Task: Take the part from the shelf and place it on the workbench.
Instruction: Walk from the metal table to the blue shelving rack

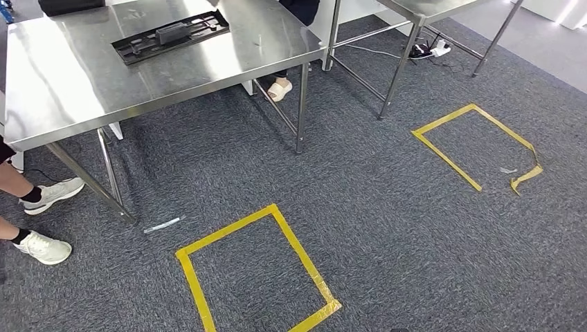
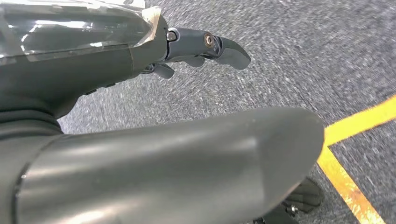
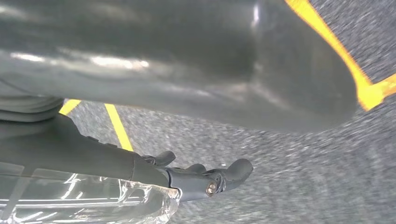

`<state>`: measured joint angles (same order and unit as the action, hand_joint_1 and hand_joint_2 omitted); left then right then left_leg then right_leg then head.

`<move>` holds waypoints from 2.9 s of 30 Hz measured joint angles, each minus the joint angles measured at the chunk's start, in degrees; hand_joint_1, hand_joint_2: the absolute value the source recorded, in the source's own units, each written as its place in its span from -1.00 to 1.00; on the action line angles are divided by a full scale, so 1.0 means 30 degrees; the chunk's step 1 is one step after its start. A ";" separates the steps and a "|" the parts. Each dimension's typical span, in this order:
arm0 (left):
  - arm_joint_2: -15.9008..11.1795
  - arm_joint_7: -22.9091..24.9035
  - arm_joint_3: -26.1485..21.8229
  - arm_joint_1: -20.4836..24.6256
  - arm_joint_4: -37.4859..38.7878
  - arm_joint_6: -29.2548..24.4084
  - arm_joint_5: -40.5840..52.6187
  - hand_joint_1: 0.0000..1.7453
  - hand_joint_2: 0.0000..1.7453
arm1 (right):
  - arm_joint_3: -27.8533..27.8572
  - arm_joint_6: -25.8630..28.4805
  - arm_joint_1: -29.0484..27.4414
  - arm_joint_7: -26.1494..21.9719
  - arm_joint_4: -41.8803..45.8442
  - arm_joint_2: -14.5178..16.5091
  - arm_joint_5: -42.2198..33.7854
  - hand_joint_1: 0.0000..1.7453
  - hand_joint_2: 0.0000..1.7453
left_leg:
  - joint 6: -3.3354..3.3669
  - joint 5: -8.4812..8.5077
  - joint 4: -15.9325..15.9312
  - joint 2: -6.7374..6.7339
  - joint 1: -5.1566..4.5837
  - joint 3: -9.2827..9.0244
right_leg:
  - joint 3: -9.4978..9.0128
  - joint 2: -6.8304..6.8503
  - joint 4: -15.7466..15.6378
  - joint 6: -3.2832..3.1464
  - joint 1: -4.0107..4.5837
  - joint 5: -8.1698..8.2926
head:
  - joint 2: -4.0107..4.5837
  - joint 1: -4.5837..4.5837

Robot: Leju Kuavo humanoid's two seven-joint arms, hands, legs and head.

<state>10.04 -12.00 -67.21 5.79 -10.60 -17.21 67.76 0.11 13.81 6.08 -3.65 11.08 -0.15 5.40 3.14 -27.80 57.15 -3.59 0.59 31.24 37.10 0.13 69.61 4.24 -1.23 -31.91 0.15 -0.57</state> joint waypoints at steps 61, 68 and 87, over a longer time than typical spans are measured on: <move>-0.0273 0.0472 -0.0219 -0.0003 -0.0011 0.0856 -0.0375 -1.00 -1.00 | -0.0823 0.0253 -0.0396 0.2171 -0.0250 0.0315 0.1423 -1.00 -1.00 | -0.0096 -0.0364 0.0183 0.0195 0.0170 -0.0281 | 0.0862 -0.0001 0.0154 0.0042 -0.0084 0.0584 | 0.0000 0.0051; -0.0306 0.0534 -0.0219 0.0097 -0.0015 0.0862 -0.0341 -1.00 -1.00 | -0.0823 0.0279 -0.0393 0.2120 -0.0271 0.0350 0.1395 -1.00 -1.00 | -0.0885 -0.0861 0.0170 -0.0849 0.0074 -0.0807 | -0.1391 0.0779 -0.3871 -0.0357 -0.0057 0.1795 | 0.0000 0.0177; -0.0317 0.0698 -0.0211 0.0032 -0.0015 0.1200 -0.0290 -1.00 -1.00 | -0.0809 0.0249 -0.0424 0.2113 -0.0297 0.0308 0.1439 -1.00 -1.00 | -0.0016 -0.0264 0.0312 0.1392 0.0081 -0.0161 | 0.0476 -0.0542 -0.0969 -0.0449 0.0094 0.0787 | 0.0000 0.0111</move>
<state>9.09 -9.91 -67.84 5.89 -10.64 -13.61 66.89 -2.32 14.56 4.81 2.69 10.19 0.78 9.72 3.09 -28.59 58.09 0.59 0.83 30.75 38.53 -1.50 66.70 2.89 -0.95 -29.54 0.15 -0.24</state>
